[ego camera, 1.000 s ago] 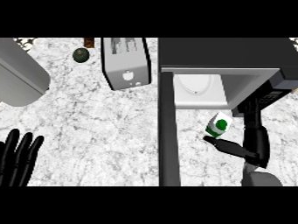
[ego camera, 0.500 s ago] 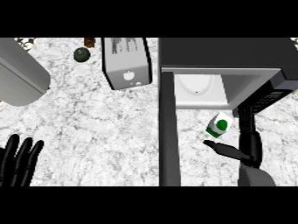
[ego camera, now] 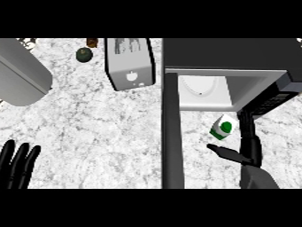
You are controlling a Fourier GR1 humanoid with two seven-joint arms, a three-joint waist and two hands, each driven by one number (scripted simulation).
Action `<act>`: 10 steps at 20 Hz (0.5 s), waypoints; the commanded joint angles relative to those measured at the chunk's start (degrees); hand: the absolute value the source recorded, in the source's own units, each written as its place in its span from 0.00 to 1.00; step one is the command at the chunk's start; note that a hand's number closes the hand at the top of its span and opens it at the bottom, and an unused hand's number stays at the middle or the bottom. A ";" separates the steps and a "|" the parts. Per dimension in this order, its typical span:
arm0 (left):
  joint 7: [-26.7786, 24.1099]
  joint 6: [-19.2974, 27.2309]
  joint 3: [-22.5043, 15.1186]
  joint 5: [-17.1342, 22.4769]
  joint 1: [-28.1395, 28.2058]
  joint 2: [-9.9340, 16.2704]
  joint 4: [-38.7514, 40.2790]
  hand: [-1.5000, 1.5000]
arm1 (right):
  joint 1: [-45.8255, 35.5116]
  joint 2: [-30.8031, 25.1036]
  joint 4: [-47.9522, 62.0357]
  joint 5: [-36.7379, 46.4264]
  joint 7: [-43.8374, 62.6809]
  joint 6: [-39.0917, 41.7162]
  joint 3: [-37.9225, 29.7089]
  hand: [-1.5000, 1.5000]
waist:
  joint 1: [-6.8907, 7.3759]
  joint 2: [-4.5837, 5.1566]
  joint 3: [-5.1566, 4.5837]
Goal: Pick up the milk, place it into the microwave and close the microwave
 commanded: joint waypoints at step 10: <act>-0.12 0.69 0.75 0.63 -2.55 -0.64 1.41 0.00 | -4.43 -2.47 8.59 3.95 -11.31 4.54 1.33 1.00 | -0.26 0.15 0.06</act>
